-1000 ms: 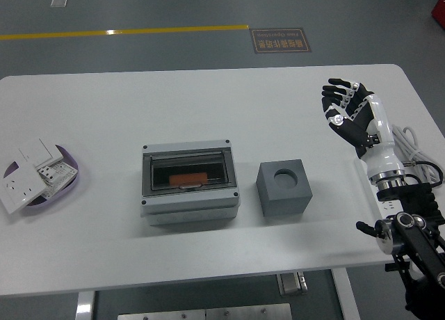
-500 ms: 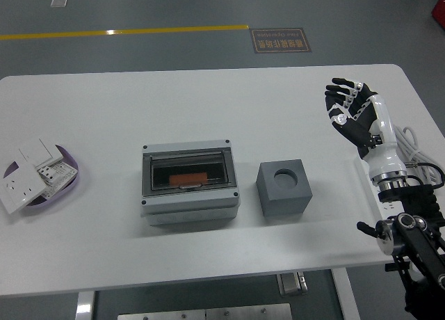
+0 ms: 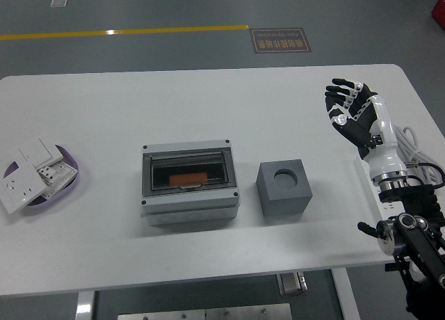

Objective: Pick up the cylinder from the cube,place it in the box,flap close box

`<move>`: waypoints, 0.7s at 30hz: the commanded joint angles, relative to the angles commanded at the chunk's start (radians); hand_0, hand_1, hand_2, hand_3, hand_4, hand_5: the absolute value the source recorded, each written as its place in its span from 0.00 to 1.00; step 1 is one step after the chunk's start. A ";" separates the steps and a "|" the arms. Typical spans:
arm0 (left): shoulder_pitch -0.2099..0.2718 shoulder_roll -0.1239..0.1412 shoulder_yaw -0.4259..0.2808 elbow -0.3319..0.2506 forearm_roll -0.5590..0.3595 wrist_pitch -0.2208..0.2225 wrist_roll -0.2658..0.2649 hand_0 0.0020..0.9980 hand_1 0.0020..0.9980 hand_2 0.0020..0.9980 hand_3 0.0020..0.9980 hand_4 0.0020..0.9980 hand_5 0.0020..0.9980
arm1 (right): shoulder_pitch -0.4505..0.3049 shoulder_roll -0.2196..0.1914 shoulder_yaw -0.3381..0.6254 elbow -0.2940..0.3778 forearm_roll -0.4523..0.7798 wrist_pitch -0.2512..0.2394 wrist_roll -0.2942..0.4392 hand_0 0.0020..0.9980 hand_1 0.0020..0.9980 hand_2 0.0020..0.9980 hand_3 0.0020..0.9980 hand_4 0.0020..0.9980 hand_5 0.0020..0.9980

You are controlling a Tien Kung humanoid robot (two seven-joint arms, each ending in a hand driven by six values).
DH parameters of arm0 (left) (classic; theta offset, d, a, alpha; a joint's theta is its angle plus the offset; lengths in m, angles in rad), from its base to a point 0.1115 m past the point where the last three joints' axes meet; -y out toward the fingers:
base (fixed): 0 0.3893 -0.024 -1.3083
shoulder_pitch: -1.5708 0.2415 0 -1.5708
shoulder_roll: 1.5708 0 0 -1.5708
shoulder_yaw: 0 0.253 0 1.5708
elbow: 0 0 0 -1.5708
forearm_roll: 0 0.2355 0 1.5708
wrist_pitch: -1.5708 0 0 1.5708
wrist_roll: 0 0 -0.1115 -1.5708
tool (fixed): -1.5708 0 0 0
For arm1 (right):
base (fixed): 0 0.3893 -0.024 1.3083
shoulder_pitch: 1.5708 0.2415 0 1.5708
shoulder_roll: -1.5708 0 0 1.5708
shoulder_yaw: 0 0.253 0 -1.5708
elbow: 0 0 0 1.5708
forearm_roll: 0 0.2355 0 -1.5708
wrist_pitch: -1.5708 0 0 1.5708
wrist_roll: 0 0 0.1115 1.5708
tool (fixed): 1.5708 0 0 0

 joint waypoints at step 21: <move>-0.012 0.003 0.005 0.000 -0.009 0.002 -0.003 0.64 0.67 0.59 0.66 0.72 0.30 | 0.006 0.014 0.002 -0.001 -0.013 0.000 0.000 0.73 0.64 0.64 0.66 0.65 0.11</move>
